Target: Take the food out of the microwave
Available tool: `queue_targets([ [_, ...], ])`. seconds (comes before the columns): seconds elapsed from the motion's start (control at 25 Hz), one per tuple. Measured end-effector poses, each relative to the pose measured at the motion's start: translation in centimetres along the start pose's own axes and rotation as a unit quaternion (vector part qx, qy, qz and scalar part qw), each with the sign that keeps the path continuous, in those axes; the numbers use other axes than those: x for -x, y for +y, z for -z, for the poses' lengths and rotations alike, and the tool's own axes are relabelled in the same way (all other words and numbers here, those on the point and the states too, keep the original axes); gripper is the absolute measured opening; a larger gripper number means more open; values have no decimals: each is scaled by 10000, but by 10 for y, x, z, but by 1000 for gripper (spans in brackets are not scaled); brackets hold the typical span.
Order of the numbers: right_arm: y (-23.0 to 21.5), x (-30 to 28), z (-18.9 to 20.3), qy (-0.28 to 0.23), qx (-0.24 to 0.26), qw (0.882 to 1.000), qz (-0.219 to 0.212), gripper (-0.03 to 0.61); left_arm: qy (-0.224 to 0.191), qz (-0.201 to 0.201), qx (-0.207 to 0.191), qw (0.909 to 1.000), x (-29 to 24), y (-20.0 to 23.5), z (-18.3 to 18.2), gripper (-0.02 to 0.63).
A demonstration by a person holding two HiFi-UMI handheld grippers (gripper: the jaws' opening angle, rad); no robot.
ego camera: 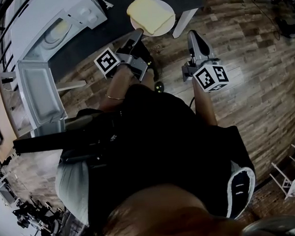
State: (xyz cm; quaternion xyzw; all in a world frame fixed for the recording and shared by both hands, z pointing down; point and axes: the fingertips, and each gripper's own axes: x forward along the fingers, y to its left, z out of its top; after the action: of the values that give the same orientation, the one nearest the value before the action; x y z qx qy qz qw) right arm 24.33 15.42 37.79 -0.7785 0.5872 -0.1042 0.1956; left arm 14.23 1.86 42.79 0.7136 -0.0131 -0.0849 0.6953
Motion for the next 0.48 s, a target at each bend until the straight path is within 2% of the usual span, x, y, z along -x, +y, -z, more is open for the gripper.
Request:
queue_targets([
  [0.48,-11,-19,-6,48,27,9999,-115,0,-106,-3,-18,9999,-14,5,-9,14],
])
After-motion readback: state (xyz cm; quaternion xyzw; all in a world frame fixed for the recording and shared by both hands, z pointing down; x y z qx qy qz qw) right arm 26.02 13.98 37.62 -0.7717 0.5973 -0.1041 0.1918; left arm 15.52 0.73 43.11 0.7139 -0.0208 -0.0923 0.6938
